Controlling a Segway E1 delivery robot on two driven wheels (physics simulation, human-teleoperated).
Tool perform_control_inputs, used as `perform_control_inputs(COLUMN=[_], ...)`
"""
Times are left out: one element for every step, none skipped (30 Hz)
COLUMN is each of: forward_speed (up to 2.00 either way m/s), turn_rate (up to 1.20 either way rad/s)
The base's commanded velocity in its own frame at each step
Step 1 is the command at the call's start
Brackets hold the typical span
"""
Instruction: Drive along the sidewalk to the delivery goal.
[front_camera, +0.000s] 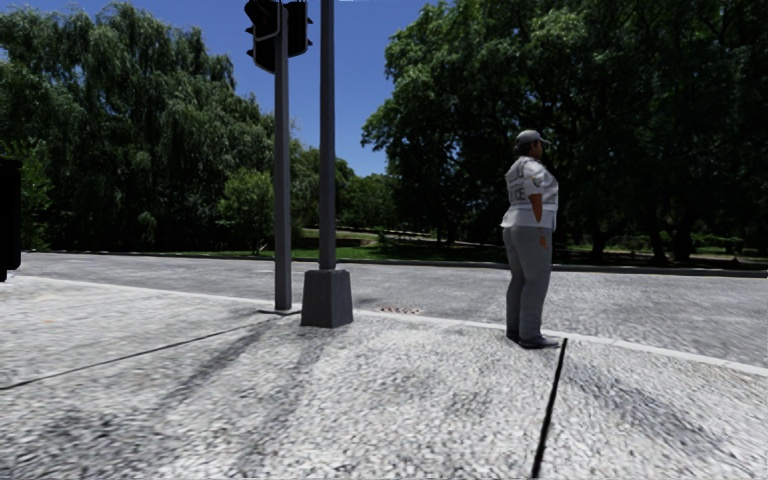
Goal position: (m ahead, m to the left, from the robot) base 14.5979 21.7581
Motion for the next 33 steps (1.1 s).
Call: perform_control_inputs(forward_speed=[1.6,1.6,1.6,1.6,1.6,1.6,1.6,1.6,1.6,1.6,1.6,1.6,1.6,1.6,1.6,1.6,1.6,1.6,1.6,1.6,1.6,1.6,1.6,1.6,1.6,1.6,1.6,1.6,1.6,1.6,1.6,1.6,1.6], turn_rate=[0.7,0.7,0.69,0.69,0.68,0.68,0.68,0.68,0.68,0.68,0.68,0.68,0.68,0.68,0.68,0.68,0.68,0.68,0.68,0.68,0.68,0.68,0.68,0.68,0.68,0.68,0.68,0.68,0.68,0.68,0.68,0.68,0.68])
